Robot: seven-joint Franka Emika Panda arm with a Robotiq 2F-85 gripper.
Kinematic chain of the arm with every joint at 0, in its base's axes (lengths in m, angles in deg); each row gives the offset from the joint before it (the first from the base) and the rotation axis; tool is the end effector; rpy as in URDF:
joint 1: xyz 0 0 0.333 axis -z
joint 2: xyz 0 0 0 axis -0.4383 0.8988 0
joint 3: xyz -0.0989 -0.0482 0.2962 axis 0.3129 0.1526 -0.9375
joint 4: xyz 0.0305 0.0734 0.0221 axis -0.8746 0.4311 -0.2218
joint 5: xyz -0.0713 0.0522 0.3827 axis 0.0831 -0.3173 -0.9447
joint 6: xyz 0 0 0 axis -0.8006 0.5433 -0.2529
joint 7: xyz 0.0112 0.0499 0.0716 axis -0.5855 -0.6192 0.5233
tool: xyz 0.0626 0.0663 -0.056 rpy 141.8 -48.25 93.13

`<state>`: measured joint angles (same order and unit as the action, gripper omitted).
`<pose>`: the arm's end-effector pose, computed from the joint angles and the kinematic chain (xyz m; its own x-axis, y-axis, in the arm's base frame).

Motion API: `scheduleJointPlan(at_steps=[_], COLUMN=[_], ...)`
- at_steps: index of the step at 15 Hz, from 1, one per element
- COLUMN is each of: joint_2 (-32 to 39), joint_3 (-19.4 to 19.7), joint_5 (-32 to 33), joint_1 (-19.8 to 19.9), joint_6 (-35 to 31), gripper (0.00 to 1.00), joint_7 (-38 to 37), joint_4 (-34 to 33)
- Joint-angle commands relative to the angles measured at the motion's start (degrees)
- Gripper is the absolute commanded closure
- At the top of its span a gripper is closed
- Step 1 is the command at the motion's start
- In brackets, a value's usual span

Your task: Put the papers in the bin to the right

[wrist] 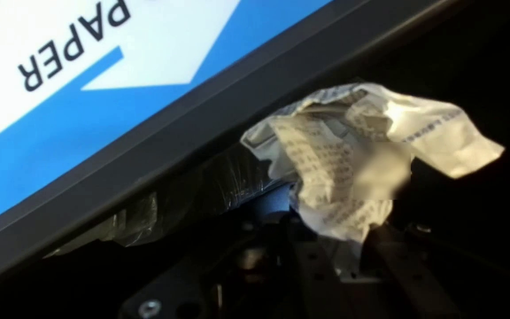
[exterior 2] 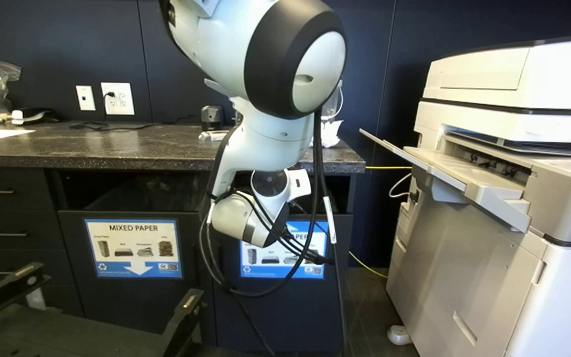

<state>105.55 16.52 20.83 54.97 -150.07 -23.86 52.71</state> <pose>0.6403 -0.0775 -0.0201 0.4814 -0.4011 0.7794 -0.0679 -0.9035 -0.4231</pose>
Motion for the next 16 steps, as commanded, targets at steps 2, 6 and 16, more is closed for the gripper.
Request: scheduleJointPlan(at_steps=[2,6,16], joint_2=[-0.01,-0.01,-0.01], joint_3=[4.17,8.48,10.08], joint_5=[-0.76,-1.45,-3.22], joint_1=[-5.37,-9.45,-11.57], joint_6=[-3.73,-6.31,-5.96], gripper=[0.85,0.84,0.28], joint_7=[-5.01,-9.61,-9.11], joint_4=[-2.88,-4.71,-5.08])
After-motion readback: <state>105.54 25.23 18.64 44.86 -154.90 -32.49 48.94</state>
